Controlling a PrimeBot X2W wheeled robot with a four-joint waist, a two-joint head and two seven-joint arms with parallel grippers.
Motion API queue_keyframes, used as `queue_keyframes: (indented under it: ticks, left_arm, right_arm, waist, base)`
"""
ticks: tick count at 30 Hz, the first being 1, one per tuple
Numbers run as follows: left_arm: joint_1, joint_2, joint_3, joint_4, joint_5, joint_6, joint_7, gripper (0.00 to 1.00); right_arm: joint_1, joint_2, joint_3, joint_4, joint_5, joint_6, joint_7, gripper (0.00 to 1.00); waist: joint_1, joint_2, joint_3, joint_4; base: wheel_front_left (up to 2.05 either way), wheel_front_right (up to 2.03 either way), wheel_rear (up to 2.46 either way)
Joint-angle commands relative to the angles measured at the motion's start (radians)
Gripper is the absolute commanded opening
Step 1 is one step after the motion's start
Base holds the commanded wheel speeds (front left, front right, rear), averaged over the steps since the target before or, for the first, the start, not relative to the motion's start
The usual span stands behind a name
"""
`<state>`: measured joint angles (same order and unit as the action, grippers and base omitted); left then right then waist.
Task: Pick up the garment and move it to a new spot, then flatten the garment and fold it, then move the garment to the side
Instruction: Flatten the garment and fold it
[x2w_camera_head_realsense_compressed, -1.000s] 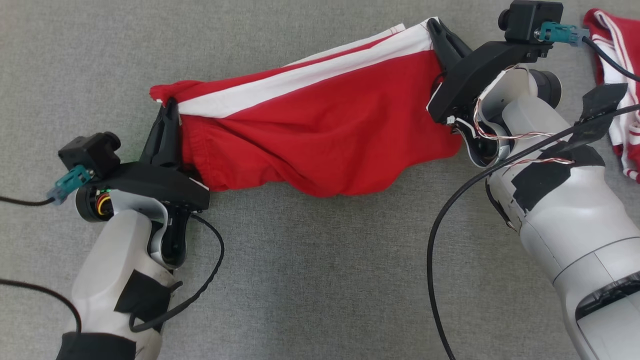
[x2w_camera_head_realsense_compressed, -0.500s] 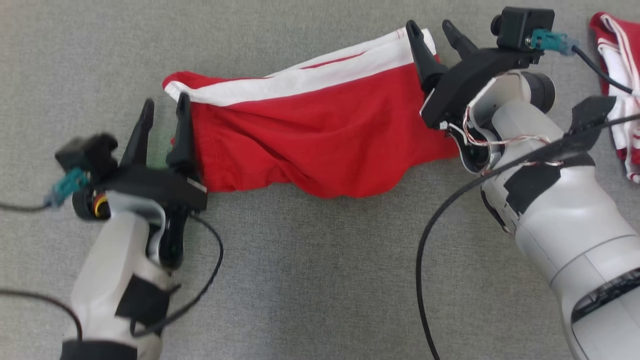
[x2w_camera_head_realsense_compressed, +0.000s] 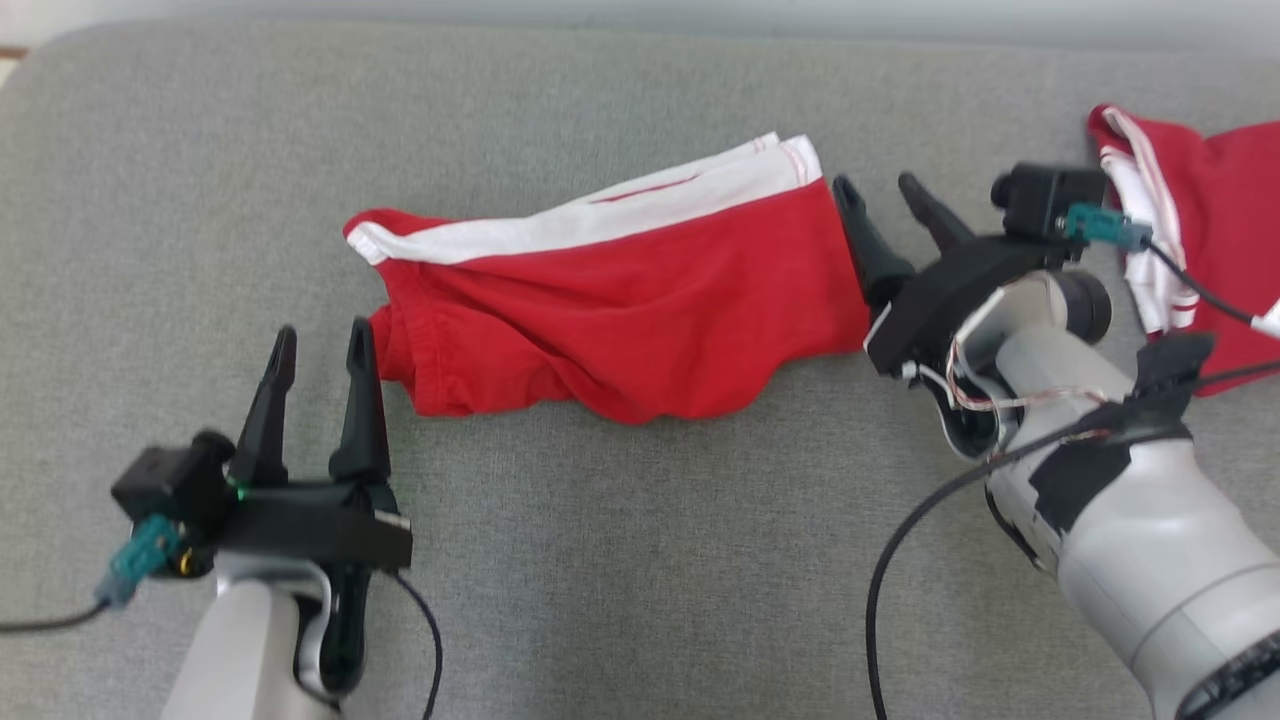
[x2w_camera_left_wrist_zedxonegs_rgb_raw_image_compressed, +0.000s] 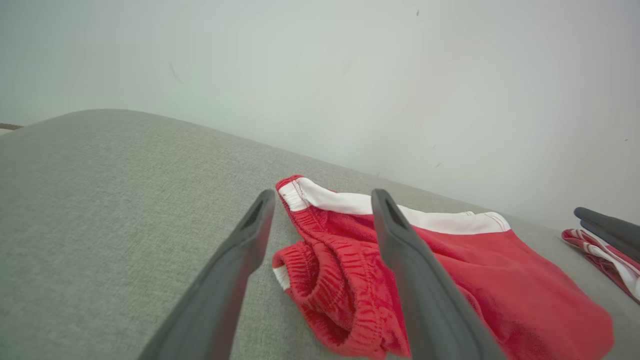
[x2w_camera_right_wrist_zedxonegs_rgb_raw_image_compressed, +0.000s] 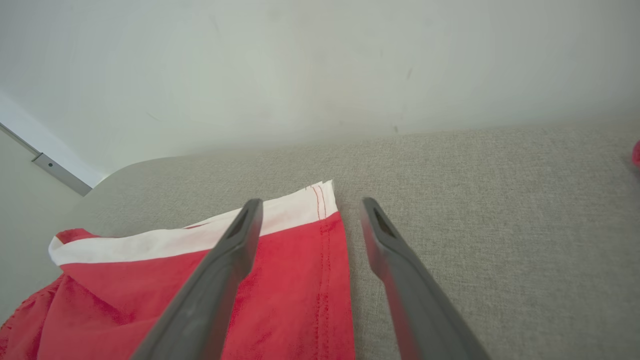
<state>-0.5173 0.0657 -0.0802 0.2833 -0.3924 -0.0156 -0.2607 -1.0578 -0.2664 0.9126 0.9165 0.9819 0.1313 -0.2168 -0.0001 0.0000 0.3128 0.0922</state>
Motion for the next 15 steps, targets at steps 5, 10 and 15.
queue_keyframes:
  ticks: [5,10,15]
  left_arm:
    - [0.133,-0.002,0.017,-0.134,0.074,0.035,-0.004,1.0]
    - [0.215,-0.008,0.028,-0.232,0.116,0.063,-0.004,1.0]
    - [0.256,-0.011,0.024,-0.274,0.123,0.076,-0.004,1.0]
  right_arm:
    - [0.081,-0.028,0.022,-0.024,0.037,-0.001,-0.012,1.0]
    - [0.117,-0.038,0.021,-0.021,0.062,-0.001,-0.009,1.0]
    - [0.131,-0.035,0.018,-0.008,0.085,-0.001,0.008,1.0]
  waist:
    - [0.0001,0.0,-0.057,-0.014]
    - [0.0001,0.0,-0.07,-0.007]
    - [0.0001,0.0,-0.073,0.011]
  base:
    - [0.0,0.0,0.0]
    - [0.0,0.0,0.0]
    - [0.0,0.0,0.0]
